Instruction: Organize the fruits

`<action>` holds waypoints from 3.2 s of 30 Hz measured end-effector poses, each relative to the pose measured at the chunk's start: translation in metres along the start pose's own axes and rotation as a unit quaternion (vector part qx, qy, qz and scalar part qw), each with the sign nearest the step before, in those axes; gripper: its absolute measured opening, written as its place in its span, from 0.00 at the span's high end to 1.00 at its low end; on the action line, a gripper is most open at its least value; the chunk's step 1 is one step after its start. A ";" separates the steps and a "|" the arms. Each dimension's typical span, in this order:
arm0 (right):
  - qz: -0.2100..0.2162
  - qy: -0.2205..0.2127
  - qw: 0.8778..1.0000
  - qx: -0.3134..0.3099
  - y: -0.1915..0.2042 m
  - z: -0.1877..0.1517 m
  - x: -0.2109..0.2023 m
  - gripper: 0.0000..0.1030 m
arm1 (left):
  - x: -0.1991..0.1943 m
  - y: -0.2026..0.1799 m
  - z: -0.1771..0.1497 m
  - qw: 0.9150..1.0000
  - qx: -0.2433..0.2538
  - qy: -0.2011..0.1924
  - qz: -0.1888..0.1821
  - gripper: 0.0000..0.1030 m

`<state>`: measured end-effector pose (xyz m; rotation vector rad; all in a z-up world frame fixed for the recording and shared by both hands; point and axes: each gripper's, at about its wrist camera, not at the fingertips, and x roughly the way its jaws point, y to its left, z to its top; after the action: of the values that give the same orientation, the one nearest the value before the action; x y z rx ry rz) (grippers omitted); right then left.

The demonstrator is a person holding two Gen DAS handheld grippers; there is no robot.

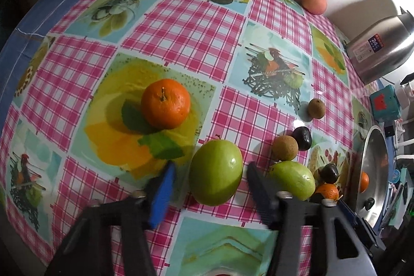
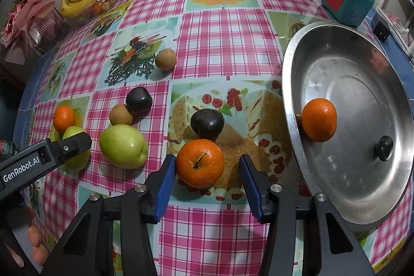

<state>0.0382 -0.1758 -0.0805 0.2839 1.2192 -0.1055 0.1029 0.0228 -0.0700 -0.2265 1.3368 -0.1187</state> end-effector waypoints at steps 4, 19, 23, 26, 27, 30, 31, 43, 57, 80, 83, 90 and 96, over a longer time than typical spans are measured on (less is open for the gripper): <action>0.010 0.000 1.000 -0.003 0.002 0.001 0.000 0.62 | -0.002 0.001 -0.001 1.000 -0.002 0.001 -0.002 0.58; 0.018 -0.015 1.000 0.001 0.000 0.001 -0.018 0.65 | -0.027 -0.002 0.003 0.999 -0.012 -0.032 -0.019 0.58; 0.023 -0.038 0.999 0.004 0.001 0.003 -0.036 0.65 | -0.039 -0.004 0.006 0.998 -0.011 -0.050 -0.024 0.58; 0.033 -0.055 0.998 0.006 0.001 0.004 -0.050 0.65 | -0.048 -0.004 0.006 0.998 -0.007 -0.060 -0.026 0.58; 0.034 -0.060 0.998 0.006 0.001 0.005 -0.054 0.65 | -0.050 -0.002 0.006 0.998 -0.006 -0.063 -0.026 0.58; 0.037 -0.074 0.997 0.007 0.001 0.006 -0.065 0.65 | -0.057 -0.005 0.006 0.997 -0.003 -0.073 -0.024 0.58; 0.038 -0.076 0.996 0.007 0.001 0.007 -0.066 0.65 | -0.059 -0.005 0.006 0.997 -0.002 -0.076 -0.024 0.58; 0.031 -0.064 0.997 0.021 -0.011 0.005 -0.064 0.65 | -0.066 -0.020 0.003 0.996 0.008 -0.085 -0.020 0.58; -0.009 -0.065 0.994 0.086 -0.074 0.007 -0.069 0.65 | -0.062 -0.067 -0.011 0.995 0.055 -0.080 -0.025 0.58; -0.073 -0.082 0.981 0.162 -0.168 -0.006 -0.086 0.65 | -0.046 -0.181 -0.052 0.981 0.170 -0.049 -0.080 0.58; -0.070 -0.082 0.981 0.162 -0.170 -0.005 -0.085 0.64 | -0.042 -0.194 -0.058 0.978 0.184 -0.047 -0.081 0.58; -0.069 -0.084 0.981 0.161 -0.171 -0.003 -0.083 0.64 | -0.031 -0.215 -0.067 0.975 0.205 -0.040 -0.082 0.58; -0.064 -0.090 0.981 0.162 -0.174 0.001 -0.078 0.64 | -0.020 -0.237 -0.077 0.969 0.230 -0.035 -0.081 0.58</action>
<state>-0.0278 -0.3488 -0.0346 0.4696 1.0370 -0.4345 0.0339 -0.2101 -0.0124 0.0551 1.1834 -0.5471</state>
